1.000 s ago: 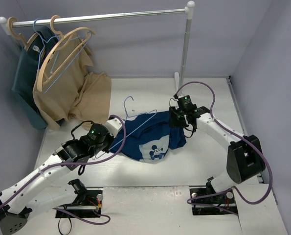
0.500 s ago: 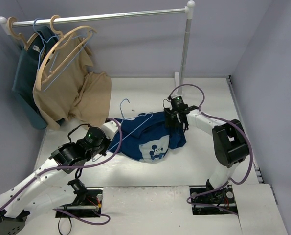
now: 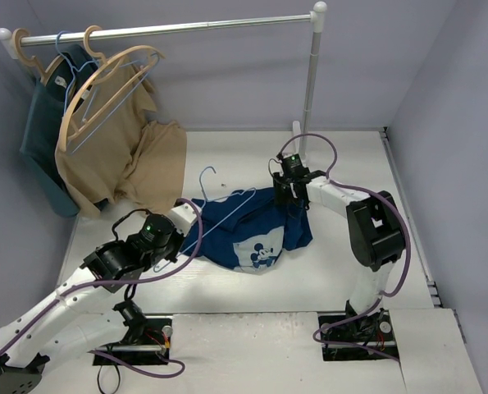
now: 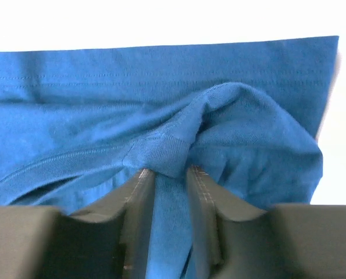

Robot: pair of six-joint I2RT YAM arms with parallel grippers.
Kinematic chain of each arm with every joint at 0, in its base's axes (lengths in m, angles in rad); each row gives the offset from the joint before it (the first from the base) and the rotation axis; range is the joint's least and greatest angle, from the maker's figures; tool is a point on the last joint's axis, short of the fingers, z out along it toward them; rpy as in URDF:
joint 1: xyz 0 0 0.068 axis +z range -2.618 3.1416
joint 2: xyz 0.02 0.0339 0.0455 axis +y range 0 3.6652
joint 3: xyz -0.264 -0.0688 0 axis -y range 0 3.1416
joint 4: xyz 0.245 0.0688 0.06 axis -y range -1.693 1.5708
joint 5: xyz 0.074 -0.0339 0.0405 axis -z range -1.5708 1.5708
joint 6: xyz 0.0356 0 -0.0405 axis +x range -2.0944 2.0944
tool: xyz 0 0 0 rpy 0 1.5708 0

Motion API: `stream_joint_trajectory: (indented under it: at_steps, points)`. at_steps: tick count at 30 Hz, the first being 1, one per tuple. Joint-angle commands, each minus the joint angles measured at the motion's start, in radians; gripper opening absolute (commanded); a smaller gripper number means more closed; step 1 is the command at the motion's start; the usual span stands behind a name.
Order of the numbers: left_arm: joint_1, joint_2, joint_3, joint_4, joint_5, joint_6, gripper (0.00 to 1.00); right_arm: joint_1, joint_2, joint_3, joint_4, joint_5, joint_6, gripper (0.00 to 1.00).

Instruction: Place the t-shirt on the hanger

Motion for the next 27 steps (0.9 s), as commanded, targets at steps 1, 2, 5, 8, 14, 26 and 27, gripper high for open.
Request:
stream_joint_trajectory:
  at_steps: [1,2,5,8,14,26,27]
  points:
    - [-0.008,-0.013,0.017,0.019,0.0,-0.023,0.0,0.004,0.018,0.067,0.029,0.032,-0.007,0.24]
    - [-0.006,-0.013,0.017,0.017,0.005,-0.024,0.0,0.004,0.021,0.074,0.027,0.032,-0.012,0.2]
    - [-0.008,-0.016,0.018,0.015,0.028,-0.021,0.0,0.002,0.022,0.1,0.012,0.032,-0.038,0.0]
    - [-0.006,-0.009,0.014,0.022,0.045,-0.018,0.0,0.001,0.011,0.129,-0.044,0.02,-0.077,0.0]
    - [-0.008,0.019,0.011,0.052,0.068,-0.007,0.0,0.002,-0.031,0.172,-0.195,0.004,-0.151,0.0]
    - [-0.009,0.077,0.002,0.121,0.118,0.031,0.0,0.005,-0.087,0.19,-0.307,-0.04,-0.171,0.0]
    - [-0.008,0.08,0.002,0.123,0.12,0.035,0.0,0.005,-0.084,0.192,-0.308,-0.043,-0.171,0.0]
